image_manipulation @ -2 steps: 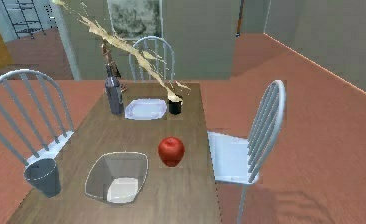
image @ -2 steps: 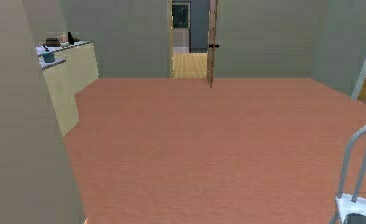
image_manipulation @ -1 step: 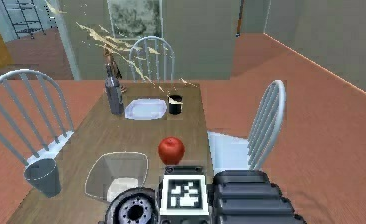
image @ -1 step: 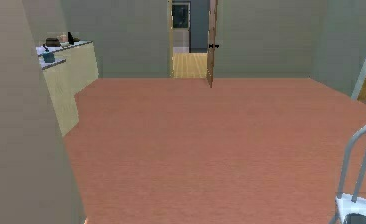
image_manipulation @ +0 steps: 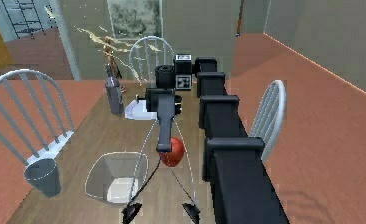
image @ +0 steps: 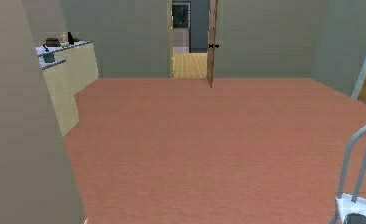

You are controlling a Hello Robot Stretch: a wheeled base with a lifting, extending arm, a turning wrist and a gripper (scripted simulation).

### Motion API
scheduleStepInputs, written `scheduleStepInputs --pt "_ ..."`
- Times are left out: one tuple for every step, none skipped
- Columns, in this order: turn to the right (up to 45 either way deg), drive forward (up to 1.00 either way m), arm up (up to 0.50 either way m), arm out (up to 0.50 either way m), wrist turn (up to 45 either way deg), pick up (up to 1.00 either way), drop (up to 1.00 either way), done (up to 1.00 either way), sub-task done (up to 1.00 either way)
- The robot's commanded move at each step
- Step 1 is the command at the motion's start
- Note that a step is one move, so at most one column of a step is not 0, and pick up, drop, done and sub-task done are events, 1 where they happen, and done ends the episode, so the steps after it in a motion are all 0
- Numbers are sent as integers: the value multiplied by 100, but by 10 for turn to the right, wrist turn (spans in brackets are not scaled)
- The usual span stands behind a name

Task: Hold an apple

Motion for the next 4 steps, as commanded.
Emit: scheduleStepInputs --pt "0 0 0 0 450 0 0 0 0" --pt "0 0 0 0 450 0 0 0 0" --pt "0 0 0 0 450 0 0 0 0" --pt "0 0 0 0 390 0 0 0 0"
